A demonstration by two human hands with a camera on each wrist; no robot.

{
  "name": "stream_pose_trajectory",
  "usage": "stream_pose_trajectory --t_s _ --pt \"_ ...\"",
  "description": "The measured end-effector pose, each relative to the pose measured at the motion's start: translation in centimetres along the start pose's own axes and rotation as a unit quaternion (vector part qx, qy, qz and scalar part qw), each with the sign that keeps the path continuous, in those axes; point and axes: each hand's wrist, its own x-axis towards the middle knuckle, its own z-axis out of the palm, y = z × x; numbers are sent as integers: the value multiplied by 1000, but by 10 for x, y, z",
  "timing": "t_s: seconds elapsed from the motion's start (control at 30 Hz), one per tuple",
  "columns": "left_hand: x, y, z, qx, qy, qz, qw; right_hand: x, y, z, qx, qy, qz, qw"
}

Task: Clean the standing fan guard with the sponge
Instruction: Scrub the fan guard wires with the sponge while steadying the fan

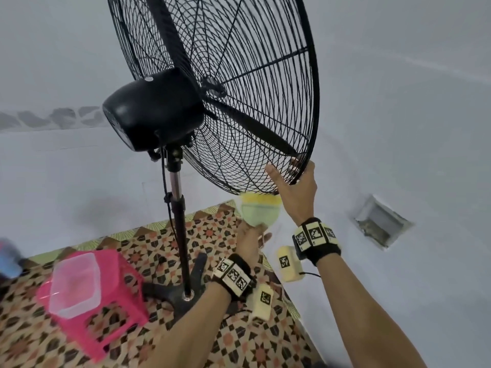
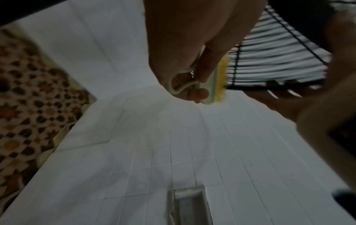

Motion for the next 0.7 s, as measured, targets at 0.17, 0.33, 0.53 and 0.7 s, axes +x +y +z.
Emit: stream_pose_trajectory --t_s 0.17,0.33,0.53,0.7 --pt "44 23 -7 -21 125 -51 991 -1 1 -3 -6 0 -2 1000" --pt "13 28 -3 46 8 -68 997 4 2 -1 1 -2 -3 1000" --pt "22 27 -20 -25 -3 -78 997 3 5 1 17 2 1 1000" --pt "49 40 -6 -40 116 -113 986 0 5 1 19 2 2 1000"
